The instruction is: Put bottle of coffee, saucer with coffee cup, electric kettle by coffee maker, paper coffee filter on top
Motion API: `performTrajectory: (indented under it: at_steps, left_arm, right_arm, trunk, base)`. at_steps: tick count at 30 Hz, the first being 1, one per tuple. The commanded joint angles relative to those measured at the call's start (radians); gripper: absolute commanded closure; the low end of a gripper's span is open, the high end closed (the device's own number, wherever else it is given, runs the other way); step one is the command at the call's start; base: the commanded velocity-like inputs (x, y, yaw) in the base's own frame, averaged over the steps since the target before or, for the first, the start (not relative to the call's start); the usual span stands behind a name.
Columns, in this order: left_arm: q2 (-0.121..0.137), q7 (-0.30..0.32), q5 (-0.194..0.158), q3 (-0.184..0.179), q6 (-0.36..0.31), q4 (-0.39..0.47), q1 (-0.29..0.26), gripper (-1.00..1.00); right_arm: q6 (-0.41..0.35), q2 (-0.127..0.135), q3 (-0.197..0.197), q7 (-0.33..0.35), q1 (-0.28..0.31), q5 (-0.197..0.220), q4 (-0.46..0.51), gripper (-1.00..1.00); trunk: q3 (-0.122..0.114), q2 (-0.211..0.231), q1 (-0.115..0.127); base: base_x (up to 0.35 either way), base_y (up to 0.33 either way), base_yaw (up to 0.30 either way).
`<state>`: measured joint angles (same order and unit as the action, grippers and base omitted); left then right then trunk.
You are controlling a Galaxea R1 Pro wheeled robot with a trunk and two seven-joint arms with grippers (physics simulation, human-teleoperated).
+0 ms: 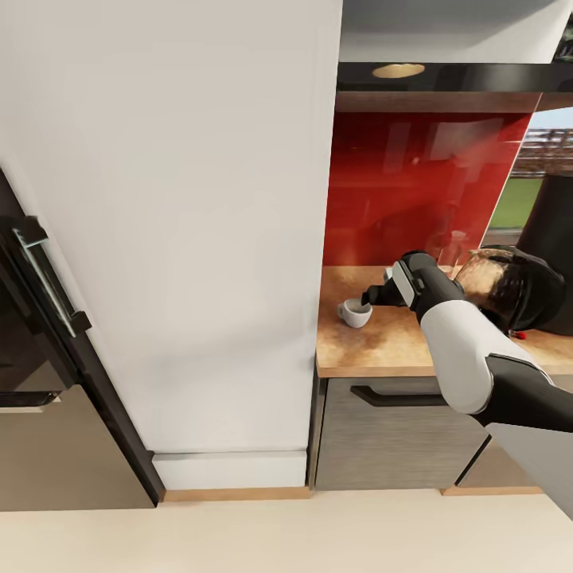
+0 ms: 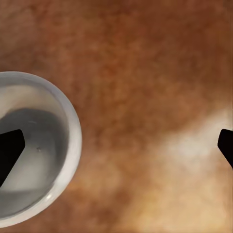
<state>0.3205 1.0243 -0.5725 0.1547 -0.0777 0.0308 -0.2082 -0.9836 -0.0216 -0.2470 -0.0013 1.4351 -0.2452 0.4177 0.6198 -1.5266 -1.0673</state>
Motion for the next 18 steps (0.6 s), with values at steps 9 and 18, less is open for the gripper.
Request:
performTrajectory:
  at_steps: [9,18]
  left_arm:
    - [0.001,0.003,0.004,0.008,-0.009,0.0,0.0,-1.0]
    - [0.001,0.002,0.004,0.008,-0.008,0.0,0.0,-1.0]
  right_arm:
    - [-0.003,-0.001,-0.008,-0.002,0.001,-0.005,-0.01,-1.0]
    - [-0.003,0.0,-0.008,-0.003,0.001,-0.005,-0.019,-1.0]
  trunk:
    - [0.001,-0.001,0.0]
    - [0.001,-0.001,0.0]
  base:
    - [0.048,0.0,0.0]
    - [0.033,0.0,0.0]
